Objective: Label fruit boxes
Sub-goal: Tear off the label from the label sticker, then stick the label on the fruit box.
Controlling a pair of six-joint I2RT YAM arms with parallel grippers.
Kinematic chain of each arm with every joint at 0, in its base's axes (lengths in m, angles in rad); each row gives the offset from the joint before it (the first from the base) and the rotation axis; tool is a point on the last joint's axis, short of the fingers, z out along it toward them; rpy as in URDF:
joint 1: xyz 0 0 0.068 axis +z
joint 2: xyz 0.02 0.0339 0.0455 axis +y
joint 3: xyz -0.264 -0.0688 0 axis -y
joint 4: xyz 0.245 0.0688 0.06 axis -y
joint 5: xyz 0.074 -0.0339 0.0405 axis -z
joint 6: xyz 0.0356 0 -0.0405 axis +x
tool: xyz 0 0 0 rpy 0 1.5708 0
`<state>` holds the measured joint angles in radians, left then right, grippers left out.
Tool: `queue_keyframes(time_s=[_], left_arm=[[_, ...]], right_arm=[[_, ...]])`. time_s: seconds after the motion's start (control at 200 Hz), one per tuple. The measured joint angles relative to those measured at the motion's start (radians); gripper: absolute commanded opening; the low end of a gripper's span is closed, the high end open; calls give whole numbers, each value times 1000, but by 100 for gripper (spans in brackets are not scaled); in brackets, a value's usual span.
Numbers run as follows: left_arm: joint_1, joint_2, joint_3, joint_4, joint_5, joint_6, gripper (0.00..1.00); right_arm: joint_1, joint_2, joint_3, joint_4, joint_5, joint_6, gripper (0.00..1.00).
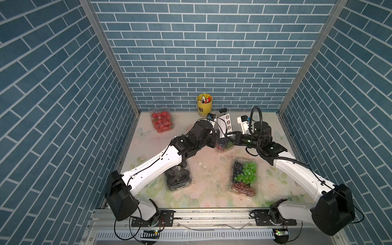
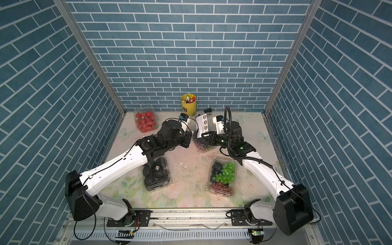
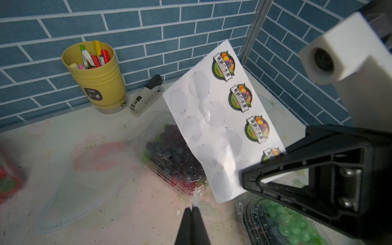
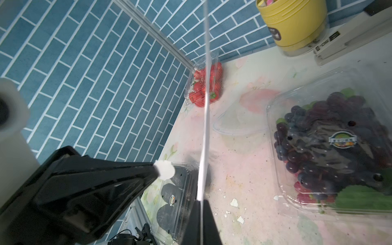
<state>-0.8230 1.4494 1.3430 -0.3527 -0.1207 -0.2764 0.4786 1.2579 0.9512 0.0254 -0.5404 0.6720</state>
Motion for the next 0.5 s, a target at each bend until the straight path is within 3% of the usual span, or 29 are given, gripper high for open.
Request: queue_keyframes(time_s=[0.245, 0.5], left_arm=[[-23, -30, -18, -2, 33, 27, 0], [-172, 7, -21, -10, 20, 87, 0]], right_arm=[[-84, -54, -68, -25, 50, 0, 0], [-143, -233, -163, -194, 238, -21, 0]])
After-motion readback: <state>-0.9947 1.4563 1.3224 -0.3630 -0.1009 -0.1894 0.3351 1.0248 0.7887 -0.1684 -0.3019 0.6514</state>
